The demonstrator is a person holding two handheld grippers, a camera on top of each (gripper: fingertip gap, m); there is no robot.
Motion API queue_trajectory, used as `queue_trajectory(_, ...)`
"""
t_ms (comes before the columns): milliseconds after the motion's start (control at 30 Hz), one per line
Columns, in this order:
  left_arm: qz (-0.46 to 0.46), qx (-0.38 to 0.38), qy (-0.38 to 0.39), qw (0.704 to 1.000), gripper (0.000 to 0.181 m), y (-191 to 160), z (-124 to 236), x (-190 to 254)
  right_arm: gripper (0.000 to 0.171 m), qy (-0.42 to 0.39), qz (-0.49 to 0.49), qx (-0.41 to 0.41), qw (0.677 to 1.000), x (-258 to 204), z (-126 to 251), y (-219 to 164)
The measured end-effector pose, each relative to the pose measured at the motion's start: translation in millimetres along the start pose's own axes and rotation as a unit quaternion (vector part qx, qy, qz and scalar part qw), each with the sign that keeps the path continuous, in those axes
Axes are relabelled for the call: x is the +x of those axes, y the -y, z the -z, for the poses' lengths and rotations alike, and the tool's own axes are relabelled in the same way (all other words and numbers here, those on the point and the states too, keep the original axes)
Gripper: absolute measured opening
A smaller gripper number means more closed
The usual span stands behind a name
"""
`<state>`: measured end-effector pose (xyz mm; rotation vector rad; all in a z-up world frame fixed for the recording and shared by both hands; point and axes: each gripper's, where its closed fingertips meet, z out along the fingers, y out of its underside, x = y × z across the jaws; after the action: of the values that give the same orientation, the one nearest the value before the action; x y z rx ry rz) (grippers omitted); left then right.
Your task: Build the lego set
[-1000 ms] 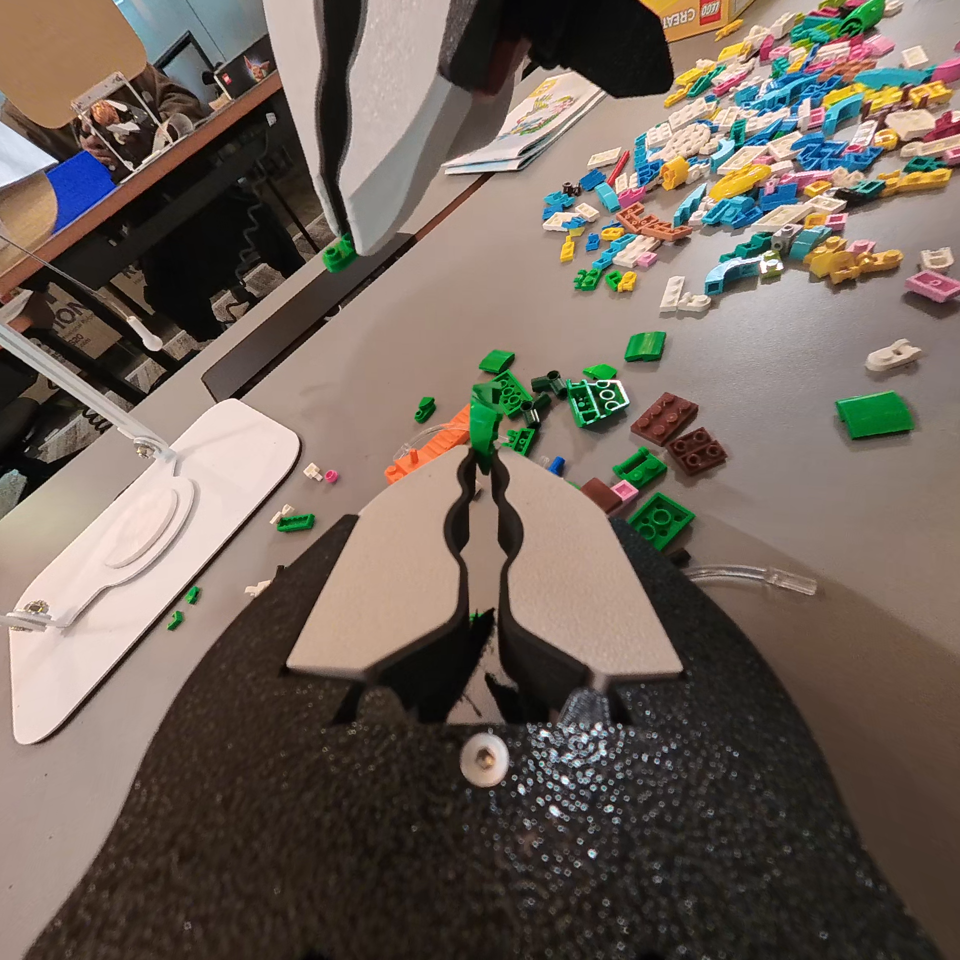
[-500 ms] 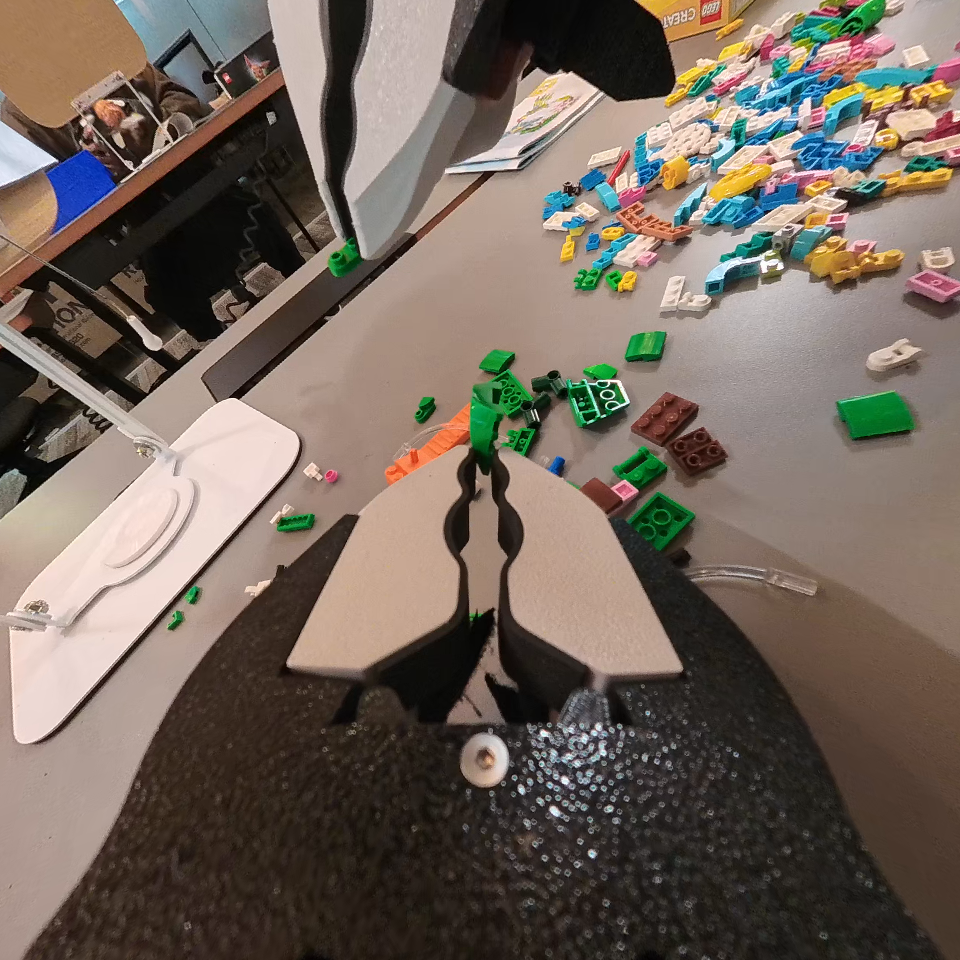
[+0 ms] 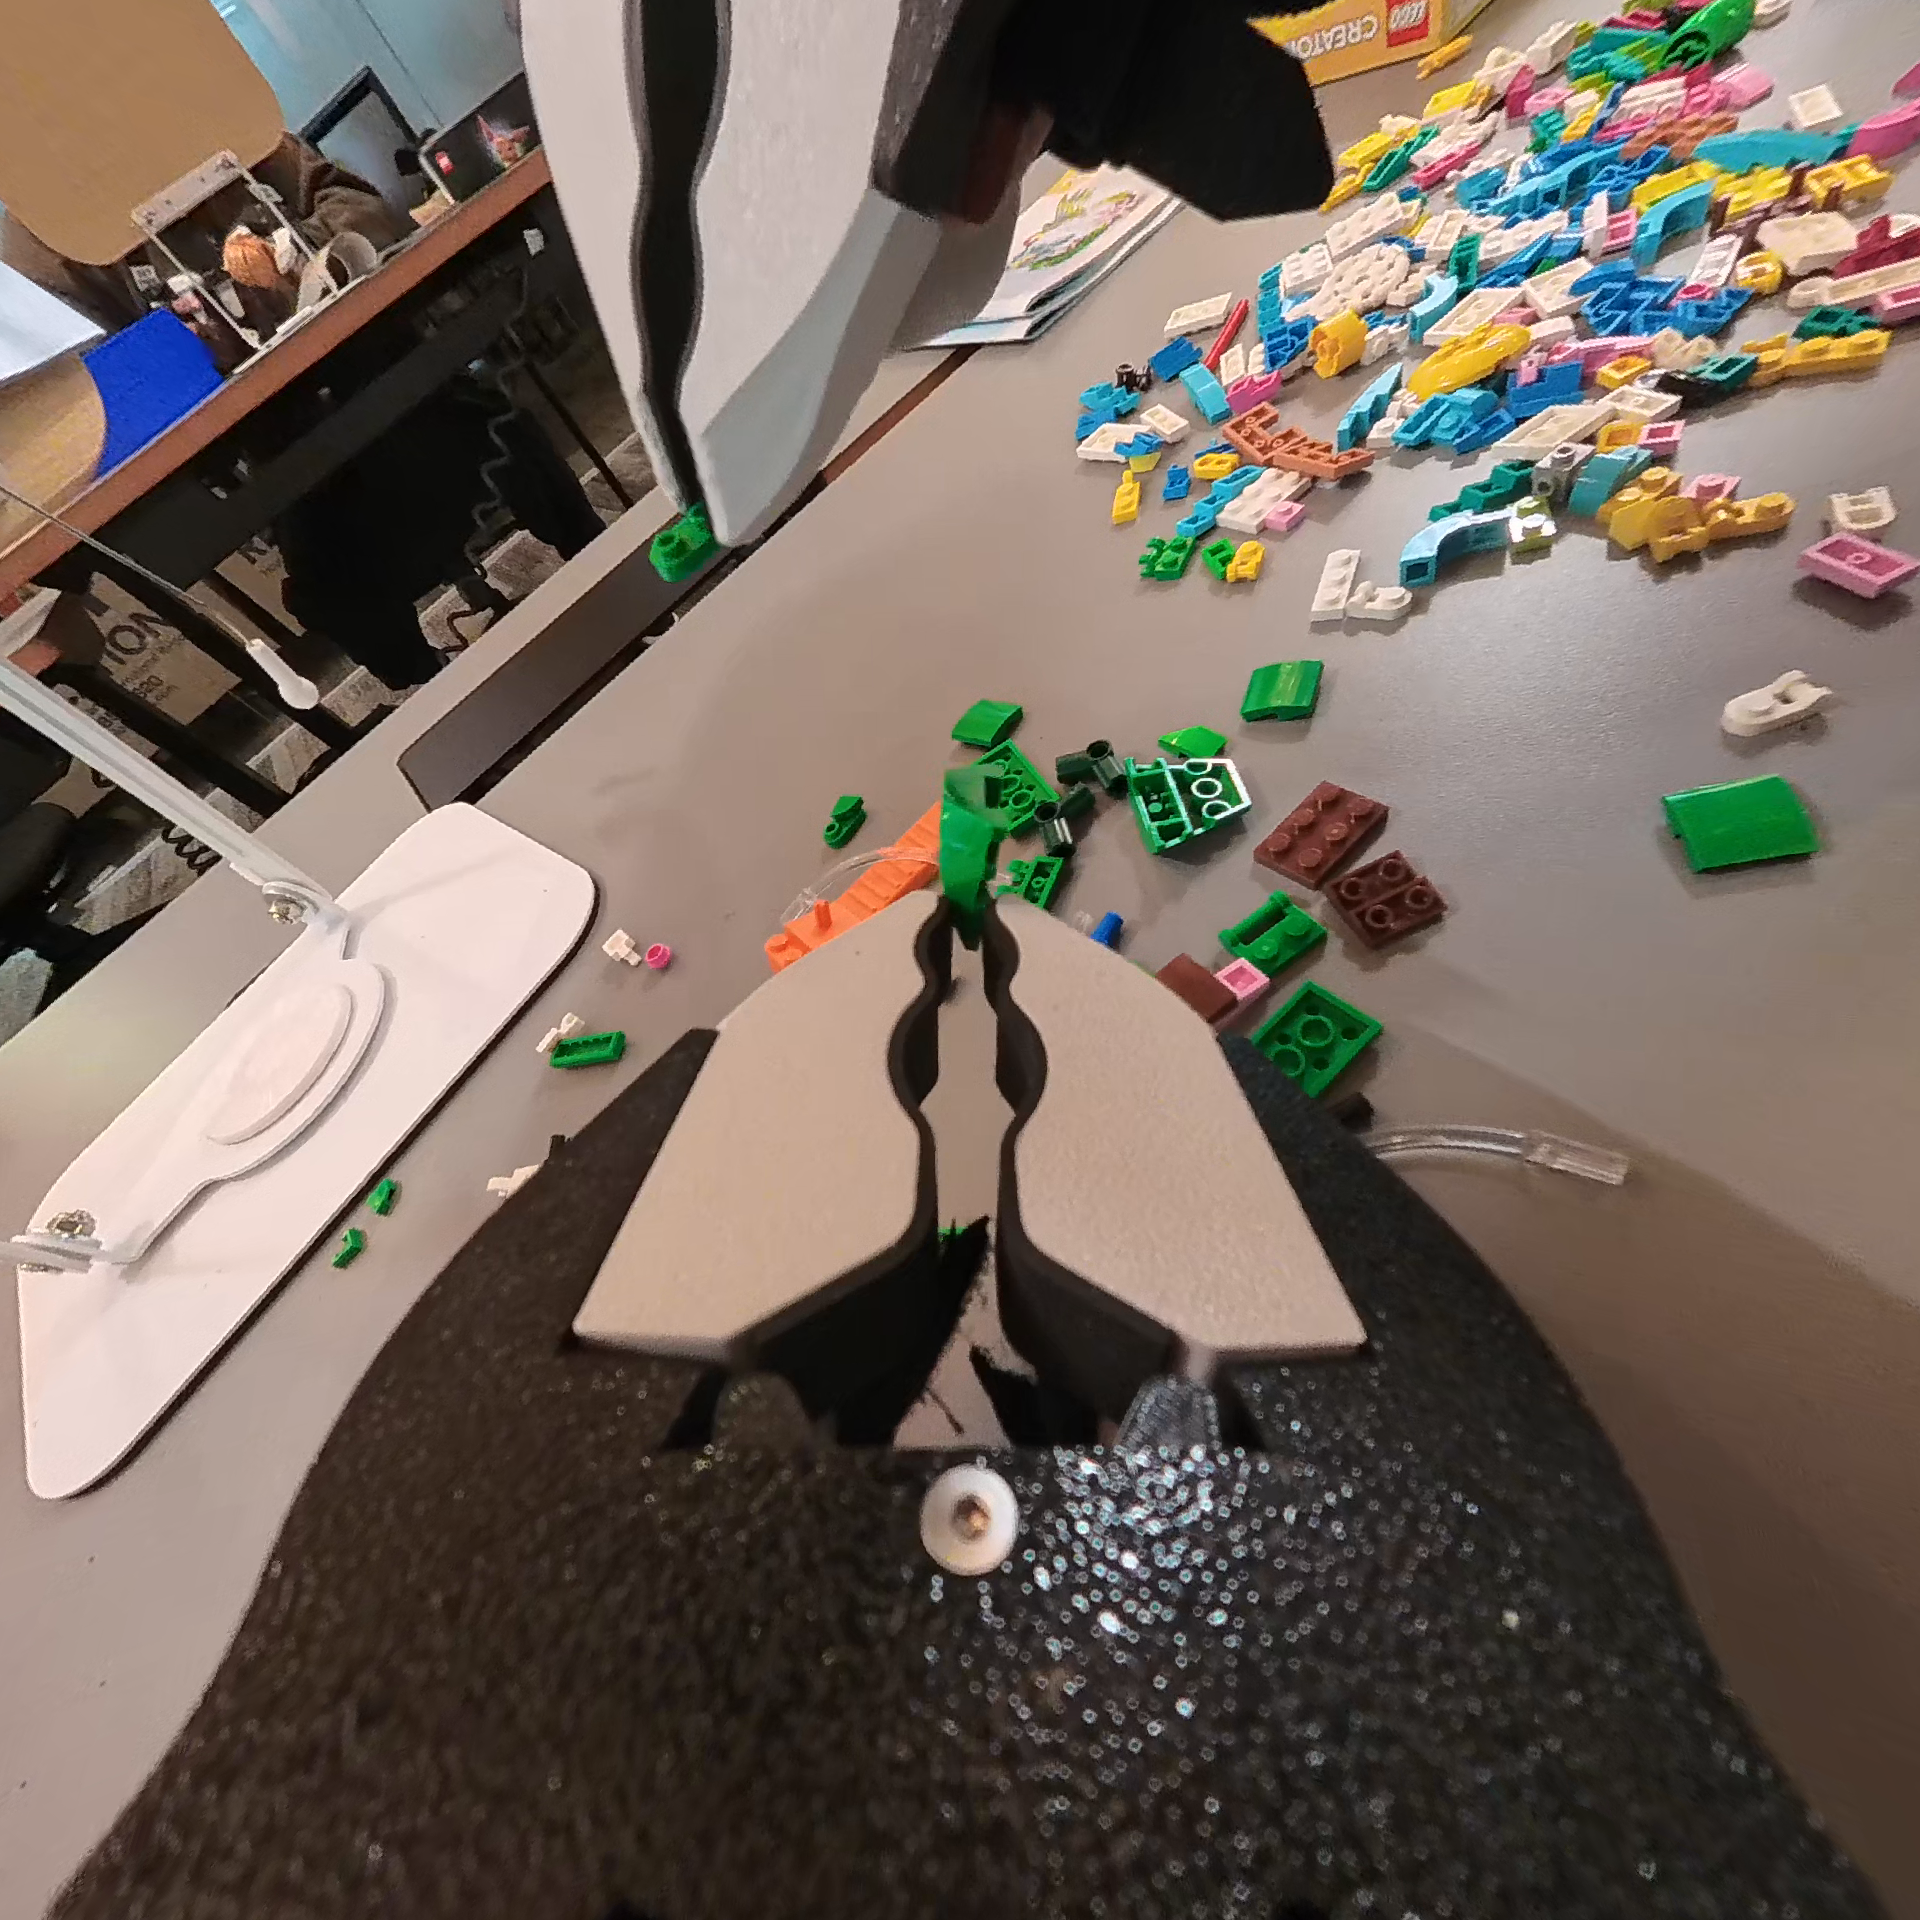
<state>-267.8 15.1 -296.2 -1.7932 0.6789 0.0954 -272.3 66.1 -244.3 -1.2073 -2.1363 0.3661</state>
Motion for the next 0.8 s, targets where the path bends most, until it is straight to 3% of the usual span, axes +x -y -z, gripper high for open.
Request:
queue_trajectory(167, -0.061, 0.011, 0.012, 0.998, 0.005, 8.6, 12.0, -0.3, 0.006, 0.003, -0.001, 0.01, 1.0, -0.8, 3.2, 2.4)
queue_trajectory(367, -0.215, -0.029, 0.077, 0.973, 0.004, -4.7, 60.9, 2.9, 0.006, 0.003, -0.006, 0.035, 0.999, 0.1, 11.7, 8.2)
queue_trajectory(567, -0.289, -0.106, 0.038, 0.951, 0.004, -29.6, 86.0, 19.3, 0.006, 0.008, -0.005, 0.05, 0.999, -1.6, 14.3, 12.5)
queue_trajectory(800, -0.336, -0.181, 0.008, 0.924, 0.004, -37.2, 79.1, 23.2, 0.006, 0.006, -0.004, 0.064, 0.998, -1.2, 21.4, 15.0)
